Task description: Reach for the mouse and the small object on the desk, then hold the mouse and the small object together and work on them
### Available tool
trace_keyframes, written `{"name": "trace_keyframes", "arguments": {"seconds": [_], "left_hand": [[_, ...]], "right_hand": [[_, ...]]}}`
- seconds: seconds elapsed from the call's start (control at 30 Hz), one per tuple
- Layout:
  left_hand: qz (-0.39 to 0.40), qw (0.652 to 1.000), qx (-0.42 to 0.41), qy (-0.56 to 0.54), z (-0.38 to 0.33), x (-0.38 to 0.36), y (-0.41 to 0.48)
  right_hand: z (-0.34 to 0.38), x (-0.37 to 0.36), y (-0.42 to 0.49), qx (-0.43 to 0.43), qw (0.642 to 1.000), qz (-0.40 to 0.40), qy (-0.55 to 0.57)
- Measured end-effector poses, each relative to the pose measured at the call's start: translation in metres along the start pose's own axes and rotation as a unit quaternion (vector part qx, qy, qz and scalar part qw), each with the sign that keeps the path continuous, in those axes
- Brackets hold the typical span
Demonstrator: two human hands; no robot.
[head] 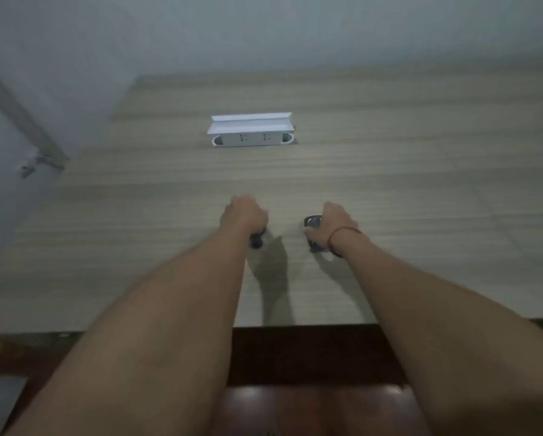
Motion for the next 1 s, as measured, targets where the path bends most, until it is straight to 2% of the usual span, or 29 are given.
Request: {"name": "trace_keyframes", "arguments": {"seconds": [0.2,0.3,0.5,0.63,0.77,0.9,1.0], "left_hand": [[-0.023,0.995,0.048,-0.079,0.036,-0.057,0.012],[-0.072,0.991,0.051,-0.103,0.042,-0.068,0.018],[-0.153,0.975,0.048,-0.153,0.052,-0.089,0.026],[-0.191,0.962,0.044,-0.192,0.06,-0.096,0.025],[-0.219,0.949,-0.026,-0.227,0.068,-0.107,-0.001],[-0.21,0.924,-0.08,-0.308,0.078,-0.109,-0.029],[-0.21,0.917,-0.116,-0.32,0.077,-0.102,-0.037]], "right_hand": [[-0.034,-0.054,0.002,-0.054,0.995,-0.027,0.077],[-0.036,-0.069,0.005,-0.067,0.994,-0.065,0.058],[-0.045,-0.084,0.012,-0.078,0.968,-0.217,0.097],[-0.051,-0.095,0.006,-0.033,0.949,-0.284,0.129],[-0.053,-0.108,-0.014,0.013,0.95,-0.263,0.169],[-0.048,-0.109,-0.037,0.027,0.956,-0.244,0.157],[-0.046,-0.113,-0.041,0.033,0.958,-0.233,0.166]]}}
Point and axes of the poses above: each hand's wrist, its own y-axis towards the middle knuckle, its own x-axis out of the back of the hand, z = x × y, the point moved 5 cm from there along y, towards the middle knuckle, and after that the axes turned 8 degrees about x, right-handed, at the moved point
